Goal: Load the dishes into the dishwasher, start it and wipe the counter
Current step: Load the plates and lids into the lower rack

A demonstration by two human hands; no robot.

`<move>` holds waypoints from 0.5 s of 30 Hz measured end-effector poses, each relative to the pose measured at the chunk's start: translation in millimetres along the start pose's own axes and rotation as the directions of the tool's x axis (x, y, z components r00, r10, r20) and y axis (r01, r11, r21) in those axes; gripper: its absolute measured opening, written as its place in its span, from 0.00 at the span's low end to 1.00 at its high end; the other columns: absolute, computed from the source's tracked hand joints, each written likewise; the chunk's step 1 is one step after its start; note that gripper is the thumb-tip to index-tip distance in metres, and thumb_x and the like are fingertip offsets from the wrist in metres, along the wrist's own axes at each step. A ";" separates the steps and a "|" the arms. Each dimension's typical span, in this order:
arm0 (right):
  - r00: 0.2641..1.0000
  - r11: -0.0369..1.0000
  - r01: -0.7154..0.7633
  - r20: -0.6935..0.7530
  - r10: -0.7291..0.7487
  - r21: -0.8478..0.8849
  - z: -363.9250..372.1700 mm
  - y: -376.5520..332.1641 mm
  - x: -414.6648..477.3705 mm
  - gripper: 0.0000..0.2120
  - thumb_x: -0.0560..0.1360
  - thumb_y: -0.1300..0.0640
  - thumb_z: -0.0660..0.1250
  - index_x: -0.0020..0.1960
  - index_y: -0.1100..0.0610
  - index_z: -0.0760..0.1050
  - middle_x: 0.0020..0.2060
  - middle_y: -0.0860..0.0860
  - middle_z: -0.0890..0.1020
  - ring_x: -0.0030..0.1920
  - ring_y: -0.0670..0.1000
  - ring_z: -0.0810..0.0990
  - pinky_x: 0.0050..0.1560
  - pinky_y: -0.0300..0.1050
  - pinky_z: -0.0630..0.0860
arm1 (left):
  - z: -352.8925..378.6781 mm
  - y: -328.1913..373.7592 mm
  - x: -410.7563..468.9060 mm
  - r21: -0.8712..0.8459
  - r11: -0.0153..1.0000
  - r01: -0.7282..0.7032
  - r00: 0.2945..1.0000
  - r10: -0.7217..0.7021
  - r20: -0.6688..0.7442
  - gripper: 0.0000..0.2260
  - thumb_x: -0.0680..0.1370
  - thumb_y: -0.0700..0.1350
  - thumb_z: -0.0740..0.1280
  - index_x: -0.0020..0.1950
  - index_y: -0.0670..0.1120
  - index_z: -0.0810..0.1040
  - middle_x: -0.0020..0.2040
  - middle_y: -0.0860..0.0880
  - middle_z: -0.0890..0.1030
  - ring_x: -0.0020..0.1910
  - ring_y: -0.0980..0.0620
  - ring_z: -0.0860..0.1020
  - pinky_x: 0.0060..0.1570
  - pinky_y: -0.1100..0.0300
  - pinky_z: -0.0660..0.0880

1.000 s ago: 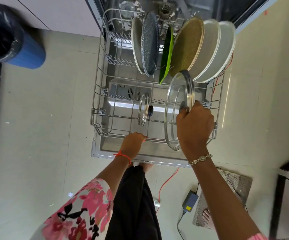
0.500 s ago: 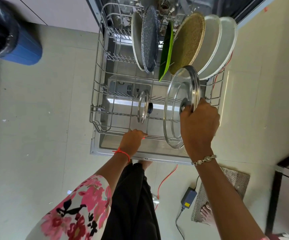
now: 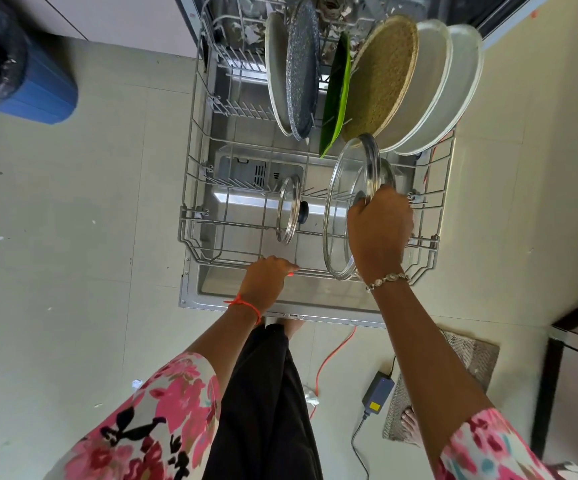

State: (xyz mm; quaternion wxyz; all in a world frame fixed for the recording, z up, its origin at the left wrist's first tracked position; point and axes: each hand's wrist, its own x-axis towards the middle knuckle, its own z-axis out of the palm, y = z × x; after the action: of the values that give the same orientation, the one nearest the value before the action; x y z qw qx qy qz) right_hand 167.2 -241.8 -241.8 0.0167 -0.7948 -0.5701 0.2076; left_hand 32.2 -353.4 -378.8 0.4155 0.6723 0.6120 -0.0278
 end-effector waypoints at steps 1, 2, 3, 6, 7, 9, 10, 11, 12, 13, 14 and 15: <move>1.000 1.000 -0.008 0.006 0.008 0.009 3.3 0.1 1.6 0.13 0.79 0.57 0.59 0.55 0.66 0.75 0.47 0.60 0.80 0.48 0.58 0.80 0.49 0.48 0.75 | 0.3 -0.2 -0.6 -0.001 1.000 -0.006 1.000 0.006 -0.002 0.16 0.79 0.36 0.59 0.65 0.48 0.75 0.59 0.45 0.80 0.57 0.46 0.79 0.61 0.52 0.74; 1.000 1.000 -0.016 0.008 0.016 0.019 5.7 0.3 3.1 0.13 0.79 0.57 0.59 0.54 0.66 0.75 0.47 0.60 0.80 0.49 0.58 0.80 0.50 0.49 0.76 | 0.3 0.5 -1.1 -0.001 1.000 -0.012 1.000 0.012 -0.002 0.16 0.79 0.35 0.59 0.65 0.48 0.75 0.59 0.45 0.80 0.57 0.46 0.79 0.61 0.52 0.74; 1.000 0.999 -0.021 0.006 0.021 0.027 7.7 -0.1 4.8 0.12 0.79 0.57 0.60 0.54 0.66 0.75 0.47 0.60 0.80 0.48 0.58 0.79 0.50 0.51 0.76 | 0.3 0.7 -1.1 -0.003 1.000 -0.017 1.000 0.017 -0.002 0.16 0.79 0.35 0.59 0.65 0.48 0.75 0.59 0.44 0.80 0.57 0.46 0.79 0.61 0.52 0.74; 1.000 0.999 -0.011 0.005 0.010 0.032 10.6 -1.4 8.7 0.12 0.78 0.59 0.60 0.53 0.67 0.75 0.47 0.61 0.80 0.49 0.59 0.79 0.50 0.50 0.76 | -0.7 0.6 -1.1 -0.013 1.000 -0.022 1.000 0.022 -0.014 0.16 0.80 0.36 0.59 0.65 0.48 0.75 0.59 0.45 0.80 0.57 0.47 0.79 0.61 0.53 0.73; 1.000 0.999 -0.004 0.004 0.004 0.031 10.1 -1.4 9.1 0.12 0.78 0.59 0.60 0.54 0.67 0.75 0.48 0.61 0.80 0.50 0.59 0.79 0.49 0.49 0.75 | -1.1 1.2 -1.3 -0.018 1.000 -0.020 1.000 0.020 -0.023 0.16 0.80 0.36 0.59 0.65 0.47 0.75 0.59 0.45 0.80 0.57 0.47 0.78 0.62 0.54 0.73; 1.000 1.000 0.008 0.005 -0.008 0.030 9.5 0.0 9.5 0.12 0.78 0.59 0.60 0.54 0.67 0.75 0.48 0.62 0.80 0.50 0.59 0.79 0.49 0.49 0.75 | -1.8 2.8 -2.5 -0.027 1.000 -0.014 0.999 0.014 -0.030 0.16 0.80 0.36 0.58 0.65 0.47 0.75 0.59 0.45 0.80 0.58 0.47 0.78 0.63 0.55 0.72; 1.000 1.000 0.010 0.009 -0.011 0.023 9.4 1.2 9.4 0.12 0.78 0.59 0.60 0.54 0.67 0.75 0.48 0.61 0.80 0.49 0.59 0.79 0.48 0.48 0.75 | -2.4 3.5 -2.7 -0.025 1.000 -0.012 1.000 0.012 -0.028 0.16 0.80 0.36 0.58 0.64 0.47 0.75 0.59 0.45 0.80 0.57 0.47 0.78 0.62 0.54 0.72; 1.000 1.000 0.008 0.013 -0.009 0.016 9.5 2.5 9.4 0.12 0.79 0.59 0.60 0.54 0.67 0.75 0.48 0.61 0.80 0.49 0.59 0.79 0.48 0.48 0.75 | -2.9 3.8 -2.4 -0.023 1.000 -0.012 1.000 0.011 -0.024 0.16 0.80 0.36 0.58 0.64 0.47 0.75 0.58 0.45 0.80 0.57 0.46 0.78 0.62 0.54 0.73; 1.000 1.000 0.005 0.014 -0.005 0.014 10.3 3.9 9.7 0.12 0.79 0.59 0.60 0.55 0.67 0.75 0.48 0.61 0.80 0.49 0.59 0.79 0.48 0.48 0.75 | -3.5 3.6 -2.2 -0.025 1.000 -0.014 1.000 0.013 -0.020 0.16 0.80 0.36 0.59 0.64 0.47 0.75 0.58 0.45 0.80 0.57 0.46 0.78 0.61 0.54 0.73; 1.000 1.000 0.003 0.012 -0.003 0.015 11.0 5.2 10.3 0.12 0.79 0.59 0.60 0.55 0.67 0.75 0.48 0.61 0.80 0.49 0.59 0.79 0.48 0.47 0.75 | -3.9 3.1 -2.0 -0.029 0.999 -0.015 1.000 0.015 -0.018 0.16 0.80 0.36 0.59 0.64 0.48 0.75 0.59 0.45 0.80 0.57 0.46 0.78 0.61 0.53 0.73; 1.000 1.000 -0.002 0.009 0.002 0.016 12.2 6.6 11.3 0.12 0.79 0.59 0.60 0.55 0.67 0.75 0.48 0.61 0.80 0.49 0.58 0.79 0.48 0.47 0.75 | -4.4 3.3 -2.1 -0.033 0.999 -0.017 1.000 0.016 -0.018 0.16 0.80 0.36 0.59 0.65 0.47 0.75 0.59 0.45 0.80 0.57 0.47 0.78 0.61 0.54 0.73; 1.000 1.000 -0.008 0.005 0.007 0.019 13.5 7.5 12.1 0.12 0.79 0.58 0.60 0.55 0.66 0.75 0.48 0.61 0.80 0.49 0.58 0.79 0.48 0.47 0.75 | -4.8 3.4 -2.5 -0.036 0.999 -0.019 1.000 0.019 -0.019 0.16 0.80 0.36 0.58 0.65 0.47 0.75 0.59 0.45 0.80 0.58 0.47 0.78 0.62 0.54 0.73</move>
State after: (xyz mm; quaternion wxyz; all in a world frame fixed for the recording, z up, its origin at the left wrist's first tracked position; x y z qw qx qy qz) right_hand 172.4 -236.2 -259.9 0.0221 -0.7962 -0.5651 0.2152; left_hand 32.2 -352.2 -372.5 0.4221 0.6708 0.6098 -0.0066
